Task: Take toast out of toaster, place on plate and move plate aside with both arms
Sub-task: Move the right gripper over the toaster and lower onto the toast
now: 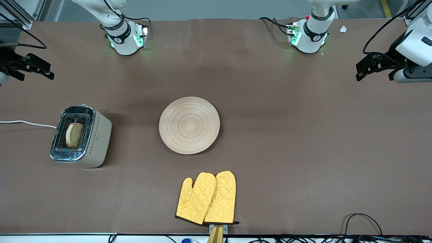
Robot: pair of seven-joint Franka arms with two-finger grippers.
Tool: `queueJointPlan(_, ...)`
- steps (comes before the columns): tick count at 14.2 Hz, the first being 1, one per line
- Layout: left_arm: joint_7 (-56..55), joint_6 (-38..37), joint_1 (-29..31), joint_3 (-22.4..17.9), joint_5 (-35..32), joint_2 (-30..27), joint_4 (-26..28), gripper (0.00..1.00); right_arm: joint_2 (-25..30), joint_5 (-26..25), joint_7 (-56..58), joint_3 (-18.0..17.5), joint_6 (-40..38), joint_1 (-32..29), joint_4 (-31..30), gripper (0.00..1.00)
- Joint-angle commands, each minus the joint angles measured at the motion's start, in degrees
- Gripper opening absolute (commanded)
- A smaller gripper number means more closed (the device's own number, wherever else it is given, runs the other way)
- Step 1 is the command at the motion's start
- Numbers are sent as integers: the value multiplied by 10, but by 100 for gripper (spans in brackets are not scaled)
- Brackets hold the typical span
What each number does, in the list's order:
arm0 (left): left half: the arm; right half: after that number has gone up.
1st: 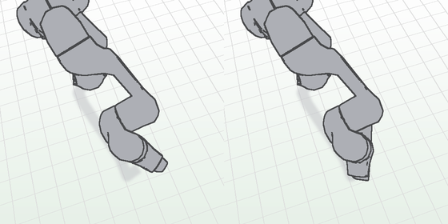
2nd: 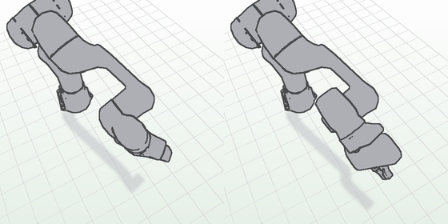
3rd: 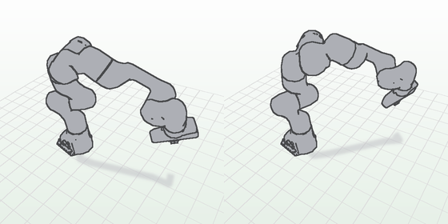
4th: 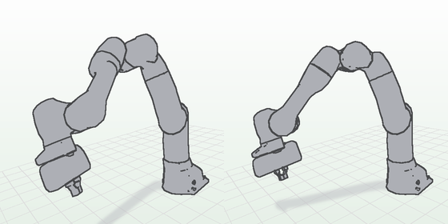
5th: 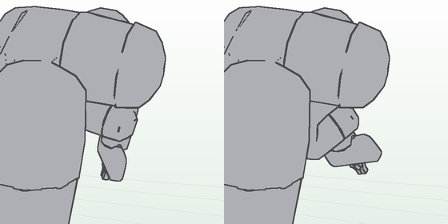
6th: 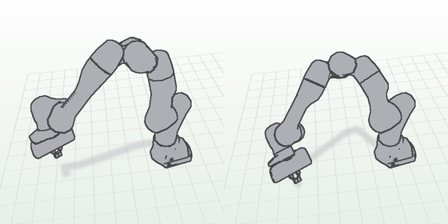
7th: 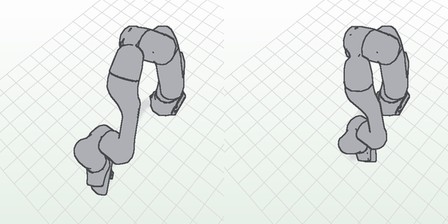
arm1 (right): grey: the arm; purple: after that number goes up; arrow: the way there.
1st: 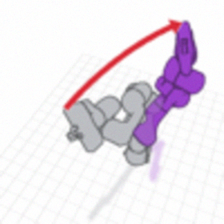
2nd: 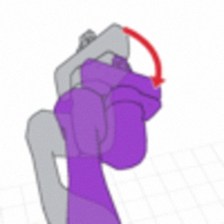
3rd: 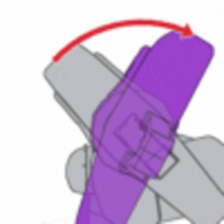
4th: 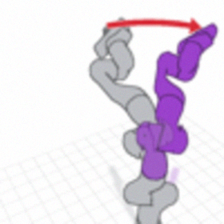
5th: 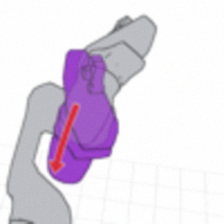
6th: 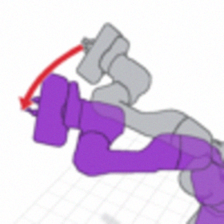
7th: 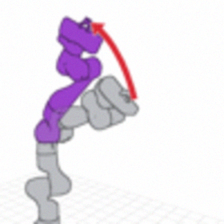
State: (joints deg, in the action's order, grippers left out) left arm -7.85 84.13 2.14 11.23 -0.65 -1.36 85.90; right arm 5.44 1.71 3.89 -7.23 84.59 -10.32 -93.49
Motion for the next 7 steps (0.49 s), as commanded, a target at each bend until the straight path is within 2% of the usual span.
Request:
queueJointPlan(1, 17, 0, 0, 4, 6, -6, 1, 100, 12, 2, 6, -1, 1, -2, -13, 100)
queueJointPlan(4, 31, 1, -6, 6, 17, 8, -9, 100, 12, 2, 7, -1, 1, -2, -13, 100)
queueJointPlan(7, 48, 55, -6, 6, 129, 61, 1, 100, 4, 3, 7, -1, 16, -2, -13, 100)
